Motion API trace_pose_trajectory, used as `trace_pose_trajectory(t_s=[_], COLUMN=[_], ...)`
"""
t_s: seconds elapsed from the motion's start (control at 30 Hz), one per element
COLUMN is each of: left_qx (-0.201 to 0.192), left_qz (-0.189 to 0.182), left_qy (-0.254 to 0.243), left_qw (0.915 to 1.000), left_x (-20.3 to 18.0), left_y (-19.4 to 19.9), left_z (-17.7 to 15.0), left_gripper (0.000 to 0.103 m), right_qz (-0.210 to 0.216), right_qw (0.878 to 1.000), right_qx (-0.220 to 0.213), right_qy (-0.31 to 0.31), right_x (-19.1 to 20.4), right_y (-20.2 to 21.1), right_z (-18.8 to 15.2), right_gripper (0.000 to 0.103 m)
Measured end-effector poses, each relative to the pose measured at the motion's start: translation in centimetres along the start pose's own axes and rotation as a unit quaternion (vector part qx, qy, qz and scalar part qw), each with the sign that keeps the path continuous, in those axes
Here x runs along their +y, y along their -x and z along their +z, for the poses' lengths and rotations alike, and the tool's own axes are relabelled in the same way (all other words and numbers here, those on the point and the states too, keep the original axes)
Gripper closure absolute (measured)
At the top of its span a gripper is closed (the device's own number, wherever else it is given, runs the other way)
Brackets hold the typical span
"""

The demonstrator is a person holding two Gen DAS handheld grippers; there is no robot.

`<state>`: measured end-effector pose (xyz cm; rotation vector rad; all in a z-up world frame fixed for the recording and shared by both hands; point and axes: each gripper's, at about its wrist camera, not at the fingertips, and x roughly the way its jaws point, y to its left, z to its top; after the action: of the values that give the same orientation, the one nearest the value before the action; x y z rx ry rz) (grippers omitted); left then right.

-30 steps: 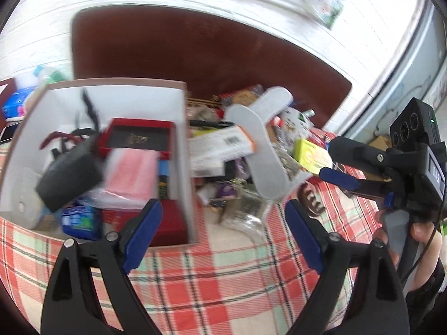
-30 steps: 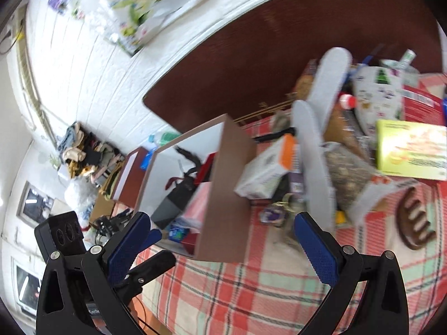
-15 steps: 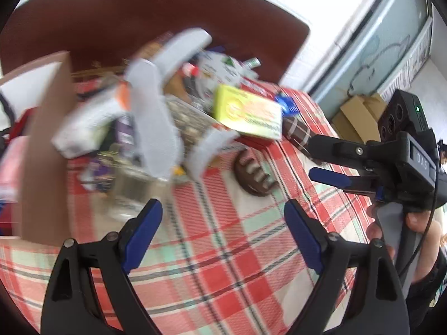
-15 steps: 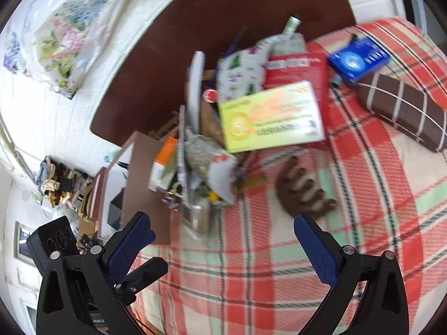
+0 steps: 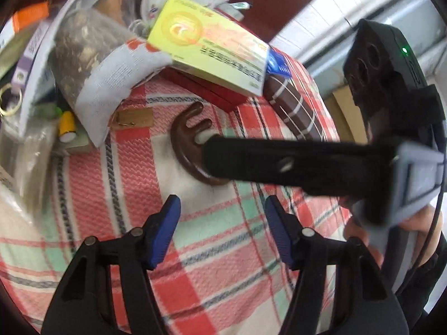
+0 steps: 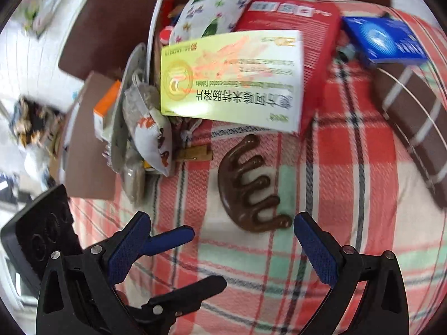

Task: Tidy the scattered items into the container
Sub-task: 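Close the left gripper on the brown wooden comb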

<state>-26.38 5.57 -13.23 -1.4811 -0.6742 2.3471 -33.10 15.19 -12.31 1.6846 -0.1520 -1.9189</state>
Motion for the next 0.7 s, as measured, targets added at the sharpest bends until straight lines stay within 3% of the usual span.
trace_pose_trajectory(t_s=[0.2,0.53,0.63,0.7], left_qx=[-0.033,-0.068,-0.078,-0.081], left_qz=[-0.018,-0.003,0.017,0.022], left_qy=[0.069,0.102,0.096,0.097], left_qw=[0.9969,0.9924,0.9922,0.9917], left_x=[1.4,1.6,1.4,1.7], left_y=[-1.9,-3.5,-3.6,-3.5], left_z=[0.8,2.0,2.0,2.0], left_gripper=[0.041,0.043,0.055,0.07], right_qz=[0.024,0.065,0.08,0.089], right_qw=[0.996,0.991,0.991,0.992], right_qx=[0.067,0.077,0.07,0.06], right_qy=[0.06,0.083,0.077,0.068], right_x=[0.1,0.1,-0.5,-1.0], right_y=[-3.3,-3.7,-3.3,-2.8], right_z=[2.0,2.0,1.7,1.5], right_gripper=[0.0,0.0,0.001,0.007])
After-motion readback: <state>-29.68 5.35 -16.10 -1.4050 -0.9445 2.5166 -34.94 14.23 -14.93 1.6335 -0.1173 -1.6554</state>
